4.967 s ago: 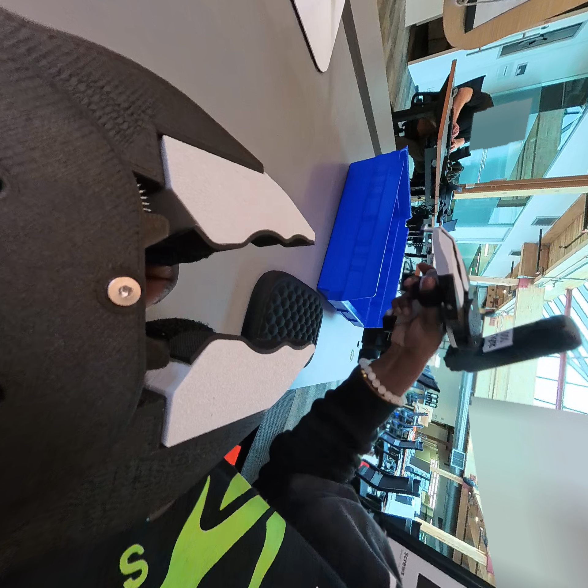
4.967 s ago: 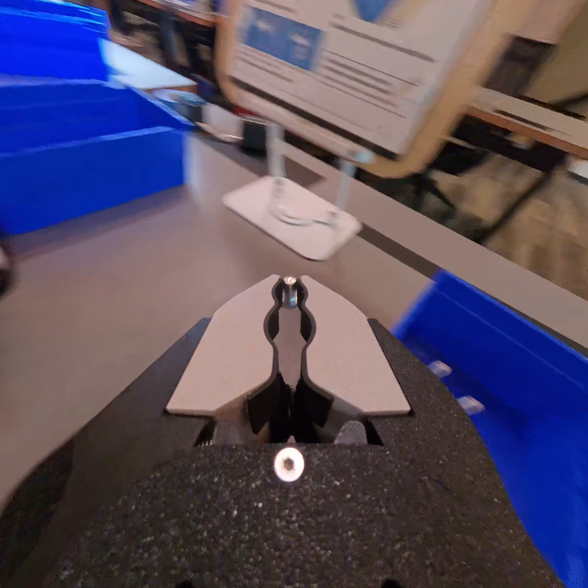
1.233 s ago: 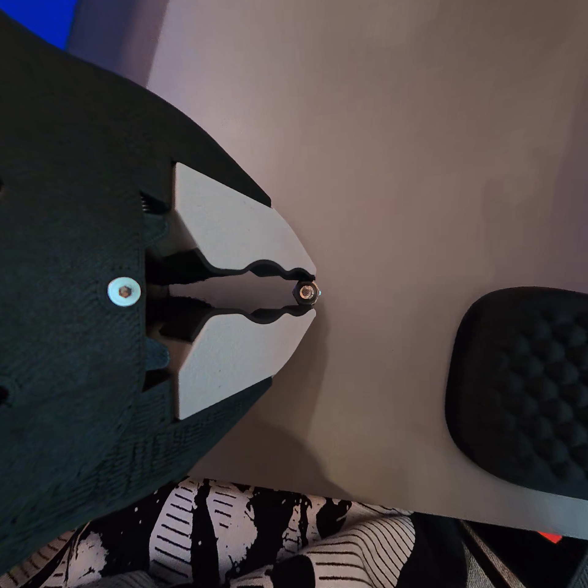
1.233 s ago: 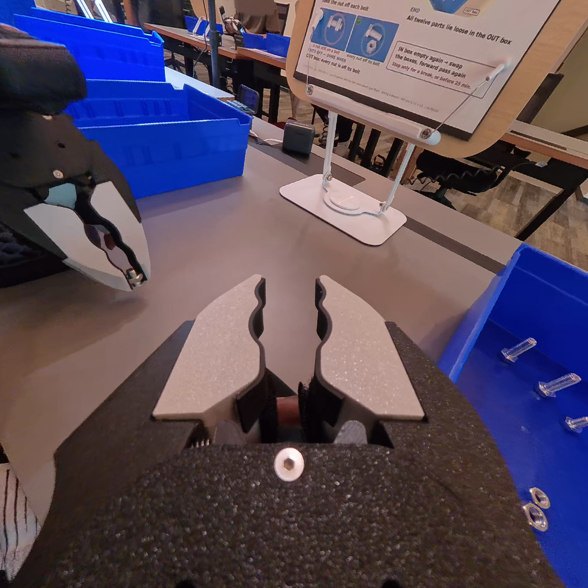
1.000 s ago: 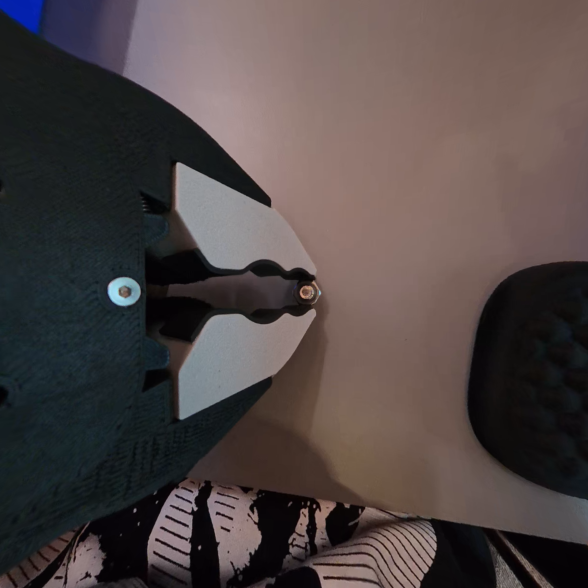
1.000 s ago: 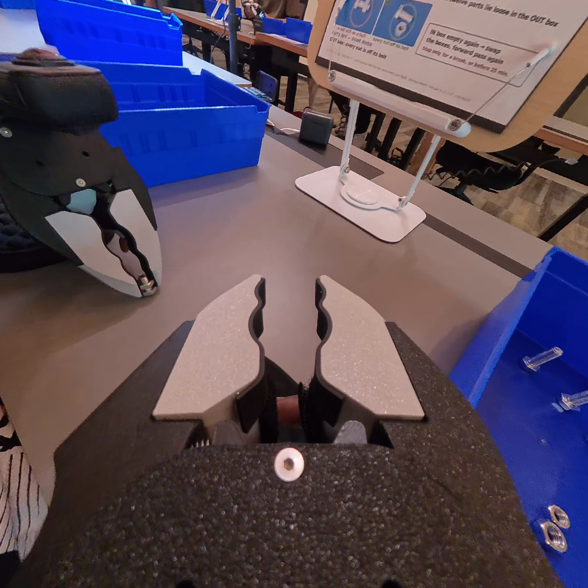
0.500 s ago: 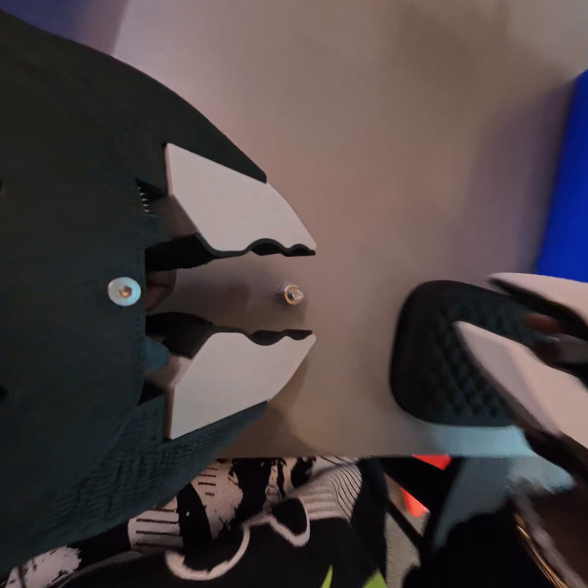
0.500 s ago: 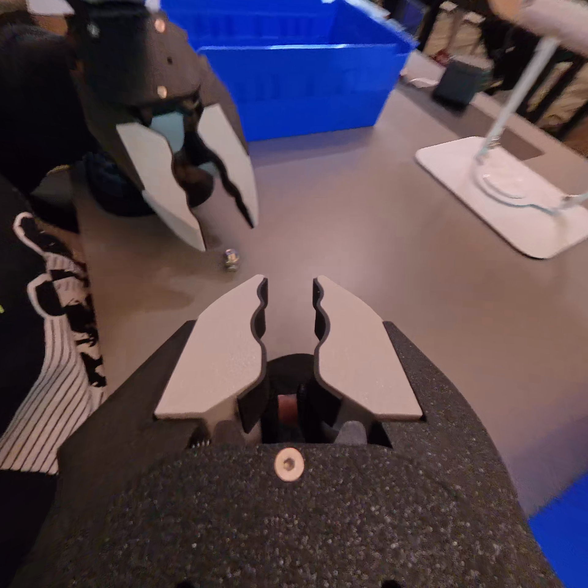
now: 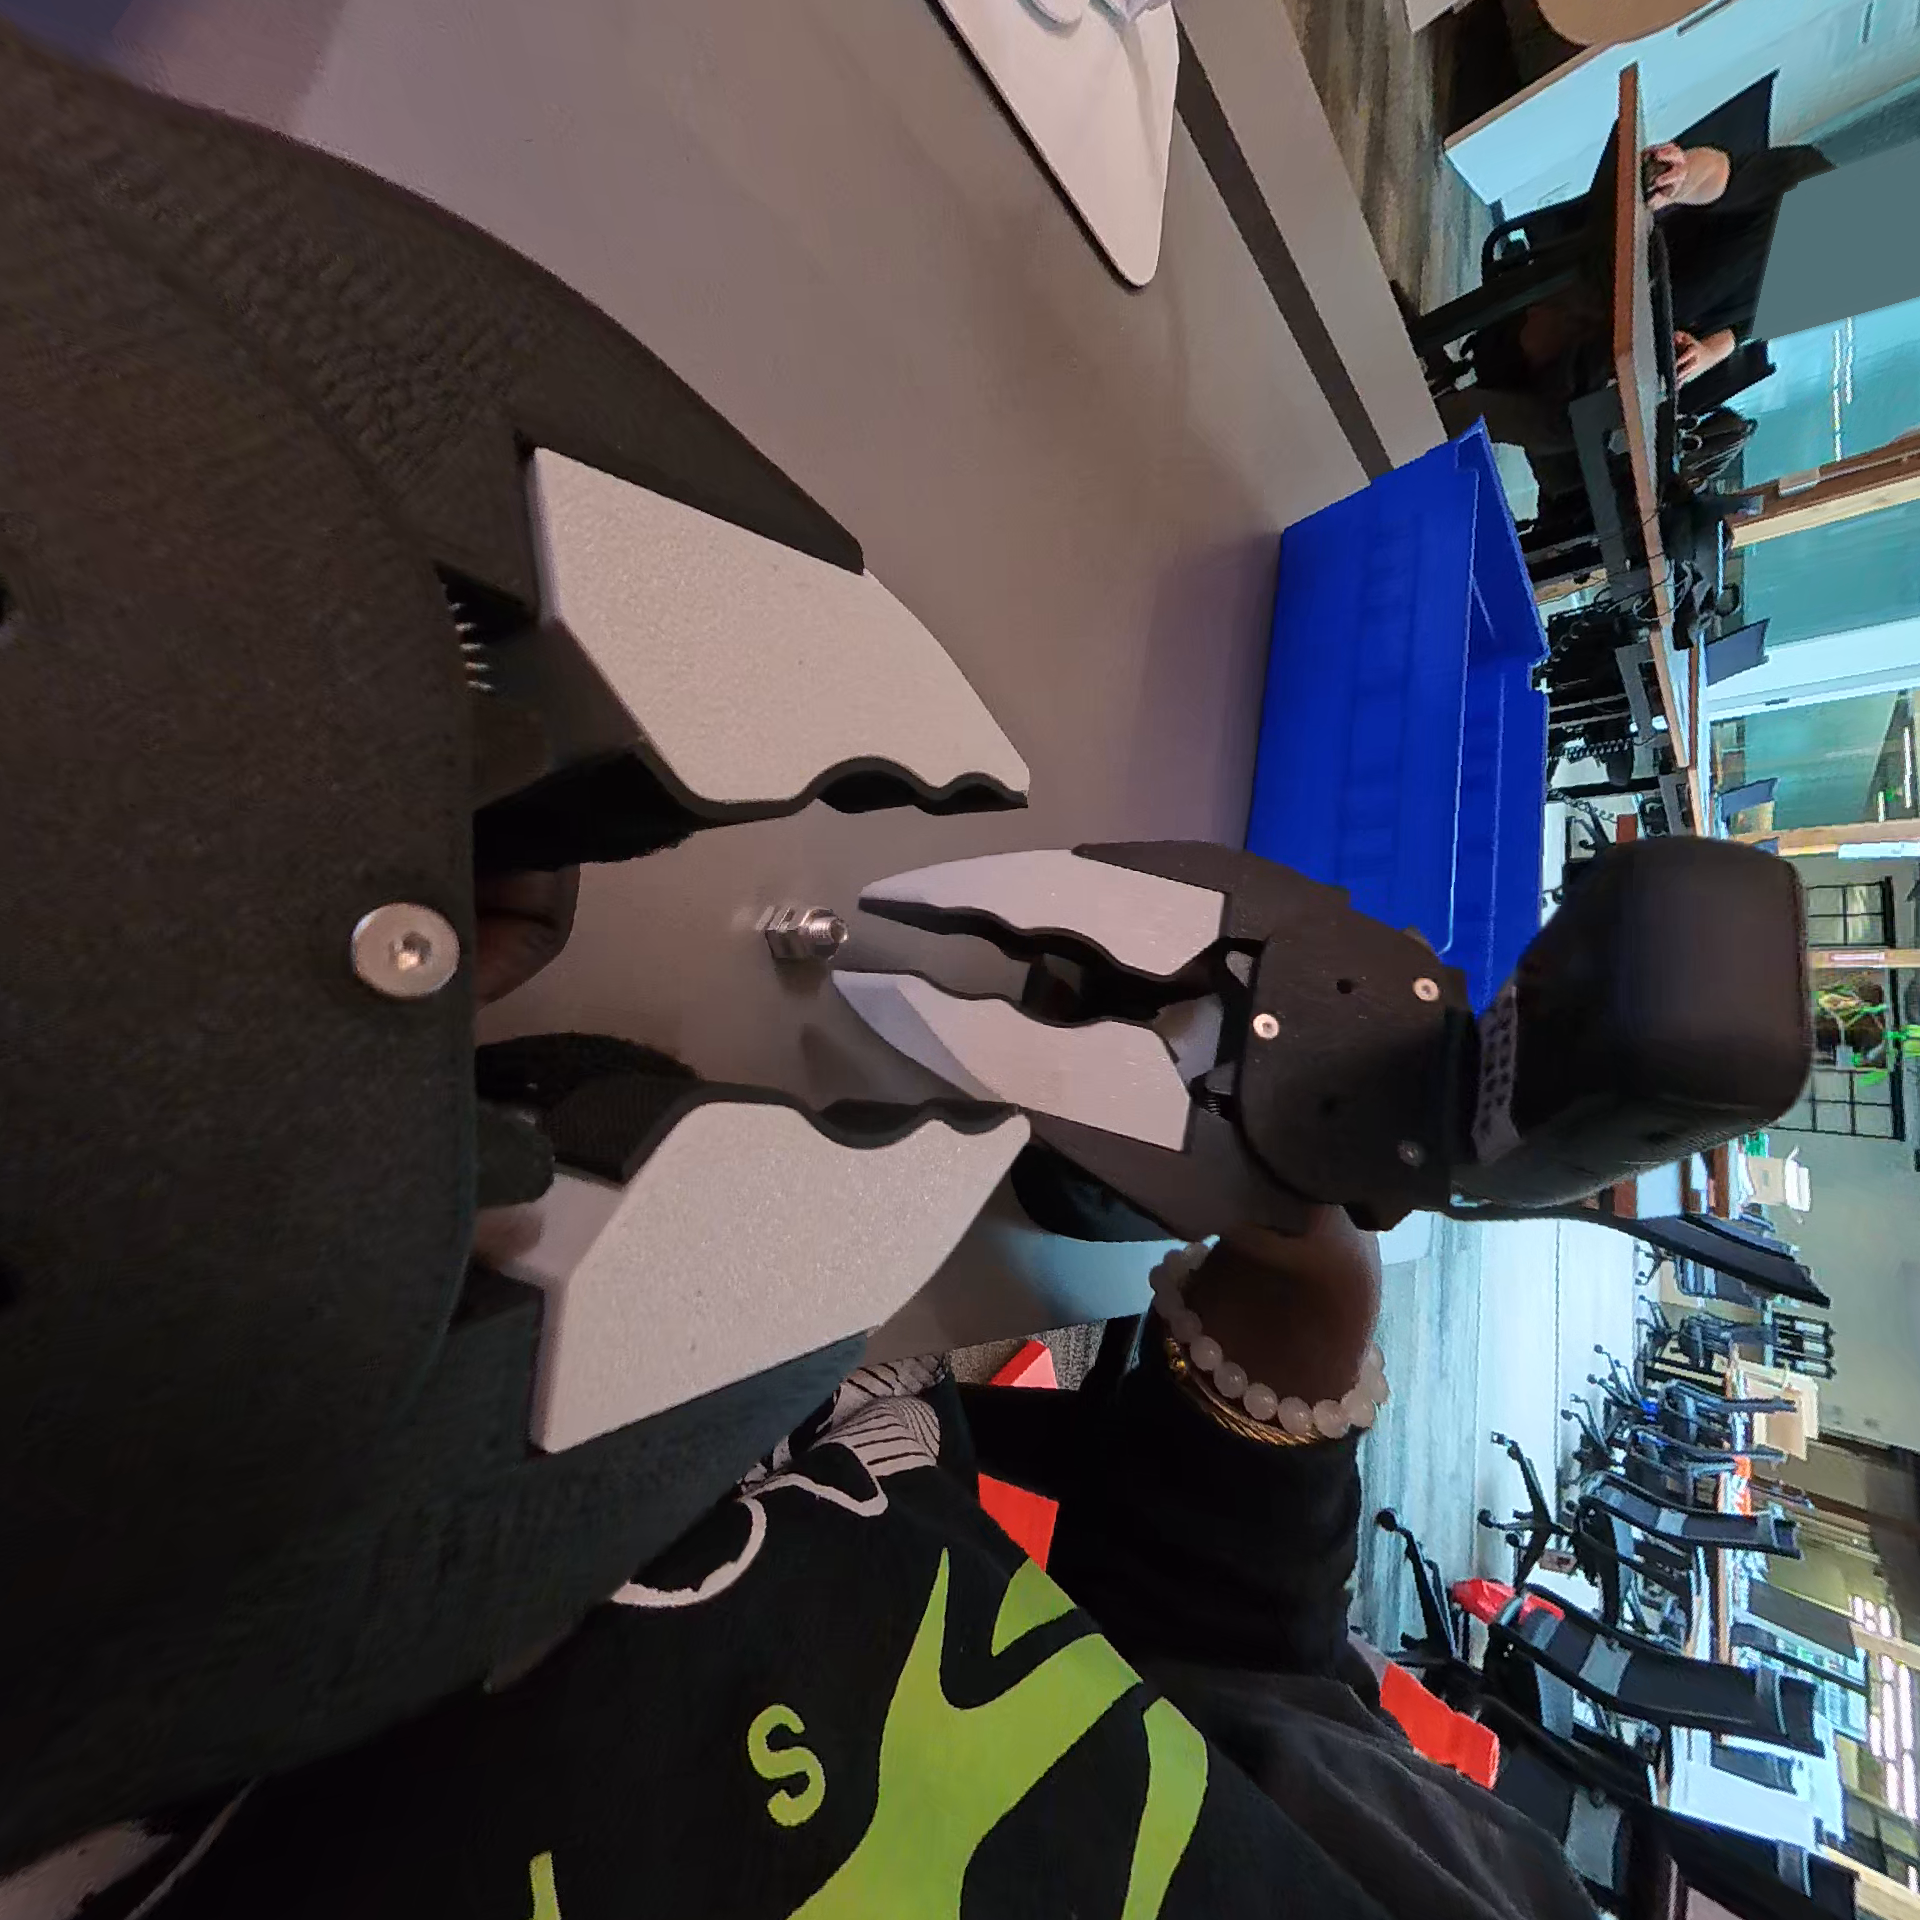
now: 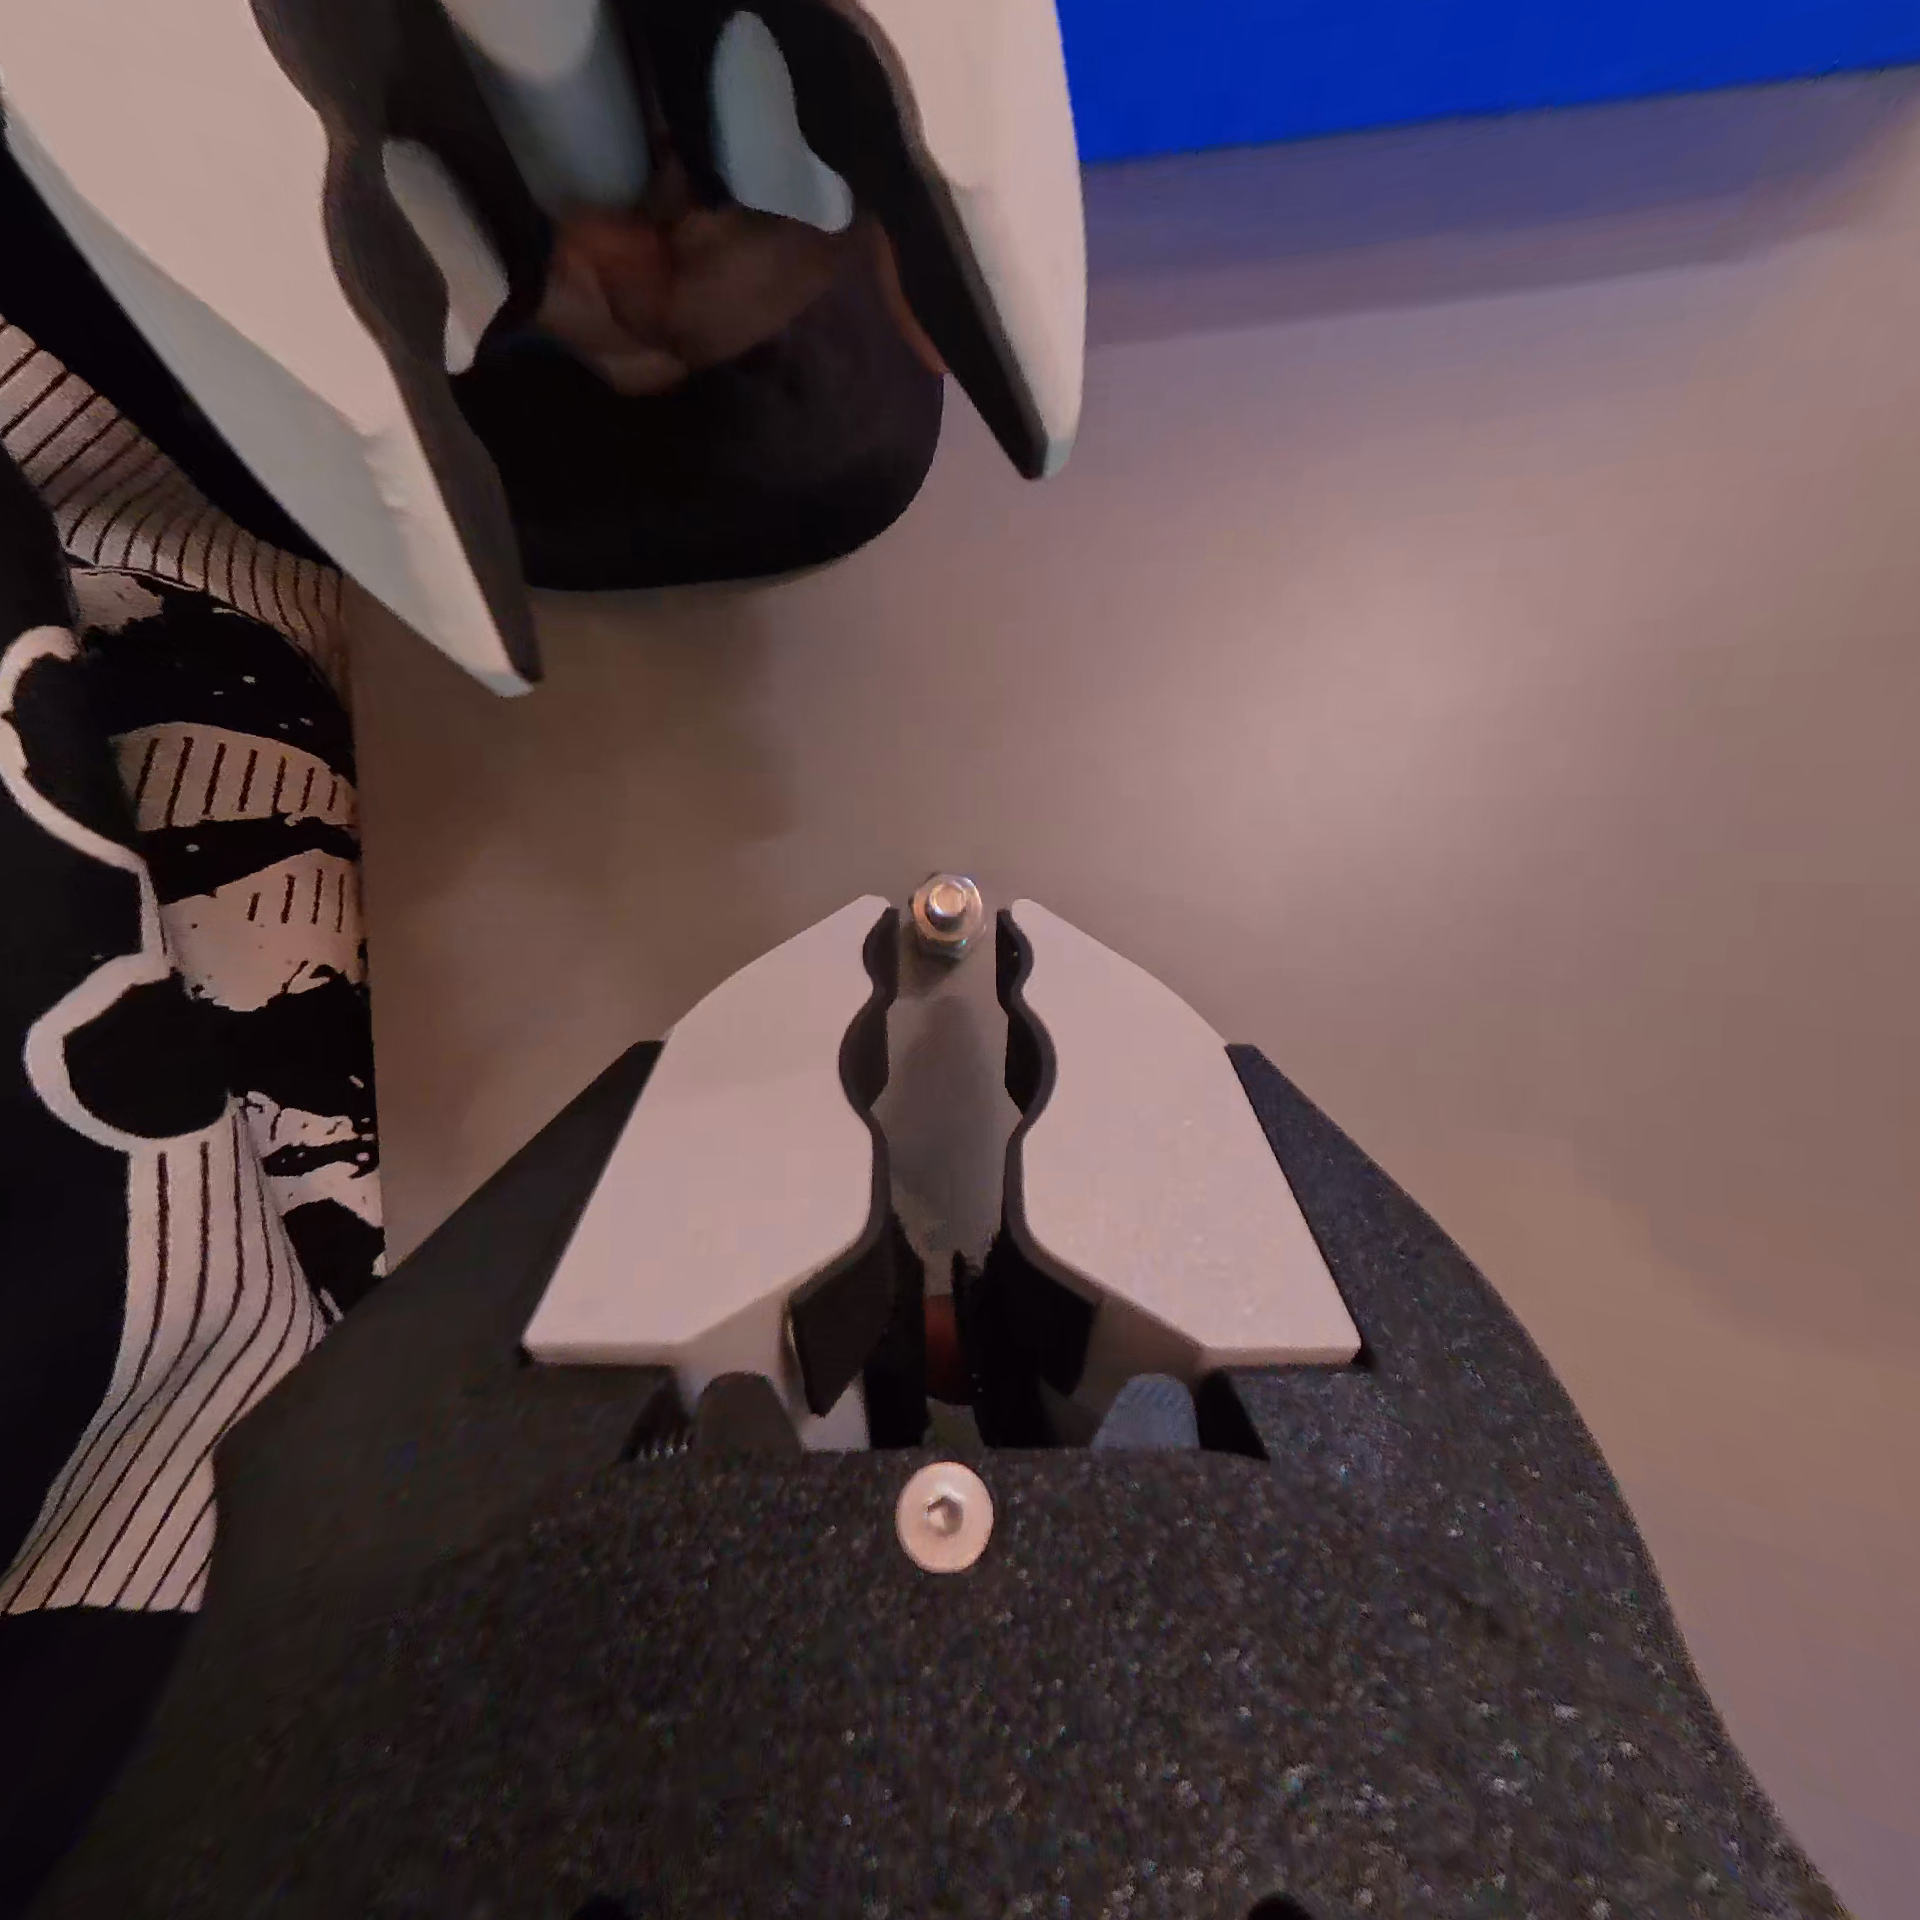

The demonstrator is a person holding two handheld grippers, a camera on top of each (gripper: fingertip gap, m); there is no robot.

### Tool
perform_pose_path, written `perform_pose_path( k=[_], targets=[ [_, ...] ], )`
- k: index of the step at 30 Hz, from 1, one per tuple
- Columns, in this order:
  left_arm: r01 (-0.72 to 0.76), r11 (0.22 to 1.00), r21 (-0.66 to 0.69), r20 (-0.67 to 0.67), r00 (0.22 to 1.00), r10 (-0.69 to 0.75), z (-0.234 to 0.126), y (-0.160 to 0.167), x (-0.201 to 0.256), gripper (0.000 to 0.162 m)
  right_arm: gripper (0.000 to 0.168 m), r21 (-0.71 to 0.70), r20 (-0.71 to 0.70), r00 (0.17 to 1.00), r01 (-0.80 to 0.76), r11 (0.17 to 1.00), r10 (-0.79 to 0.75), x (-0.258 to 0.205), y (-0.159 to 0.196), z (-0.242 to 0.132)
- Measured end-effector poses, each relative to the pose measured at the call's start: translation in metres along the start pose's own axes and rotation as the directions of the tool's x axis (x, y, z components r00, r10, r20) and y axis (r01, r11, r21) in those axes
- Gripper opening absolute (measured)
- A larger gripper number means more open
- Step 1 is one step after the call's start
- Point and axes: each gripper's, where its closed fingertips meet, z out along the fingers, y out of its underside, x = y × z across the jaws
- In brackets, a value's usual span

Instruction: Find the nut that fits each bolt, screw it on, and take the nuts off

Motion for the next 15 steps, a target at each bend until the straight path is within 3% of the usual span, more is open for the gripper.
perform_pose_path(
  k=[10, 15],
  targets=[
    [0.021, 1.0, 0.015, 0.008, 1.0, -0.021, -0.001, 0.0, -0.003, 0.053, 0.007, 0.001, 0.012, 1.0, 0.006, 1.0, -0.007, 0.0, -0.002, 0.005],
    [0.004, 1.0, -0.031, 0.07, 0.998, -0.002, 0.003, 0.004, -0.009, 0.053, 0.007, 0.049, 0.015, 1.0, -0.024, 0.999, 0.023, 0.005, -0.012, -0.015]
  ],
)
